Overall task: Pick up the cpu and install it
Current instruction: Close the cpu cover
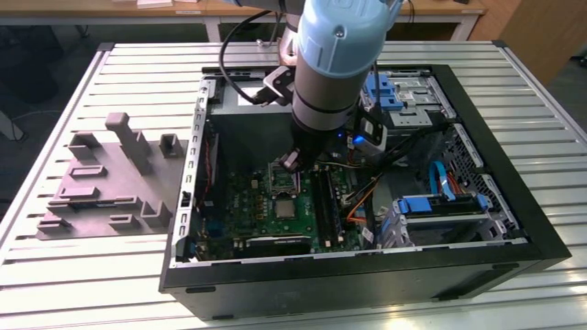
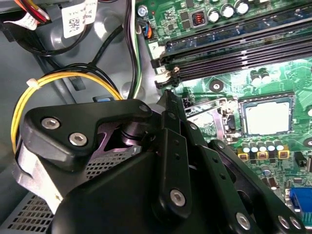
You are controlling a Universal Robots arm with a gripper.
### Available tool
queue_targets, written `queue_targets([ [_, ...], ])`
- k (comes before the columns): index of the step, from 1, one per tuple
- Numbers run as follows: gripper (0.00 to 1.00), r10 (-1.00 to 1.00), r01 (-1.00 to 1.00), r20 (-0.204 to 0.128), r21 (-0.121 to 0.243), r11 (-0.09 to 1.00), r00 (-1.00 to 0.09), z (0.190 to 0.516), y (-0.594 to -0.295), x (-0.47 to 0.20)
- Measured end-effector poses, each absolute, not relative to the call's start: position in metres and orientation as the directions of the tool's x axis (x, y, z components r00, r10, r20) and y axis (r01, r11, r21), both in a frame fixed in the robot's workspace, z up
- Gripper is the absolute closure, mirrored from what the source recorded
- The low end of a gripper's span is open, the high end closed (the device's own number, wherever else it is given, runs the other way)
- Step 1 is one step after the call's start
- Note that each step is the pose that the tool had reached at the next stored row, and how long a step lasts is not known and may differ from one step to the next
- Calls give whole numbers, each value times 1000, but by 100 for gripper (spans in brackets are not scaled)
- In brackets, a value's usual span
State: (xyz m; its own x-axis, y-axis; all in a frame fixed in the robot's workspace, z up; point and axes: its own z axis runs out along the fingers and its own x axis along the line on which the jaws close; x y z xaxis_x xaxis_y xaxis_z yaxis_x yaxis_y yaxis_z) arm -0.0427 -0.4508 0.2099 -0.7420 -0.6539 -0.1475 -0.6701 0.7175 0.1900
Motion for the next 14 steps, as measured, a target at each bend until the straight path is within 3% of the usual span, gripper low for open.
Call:
queue_targets([
  [14, 89, -653, -670, -153, 196, 716, -742, 206, -447, -43],
])
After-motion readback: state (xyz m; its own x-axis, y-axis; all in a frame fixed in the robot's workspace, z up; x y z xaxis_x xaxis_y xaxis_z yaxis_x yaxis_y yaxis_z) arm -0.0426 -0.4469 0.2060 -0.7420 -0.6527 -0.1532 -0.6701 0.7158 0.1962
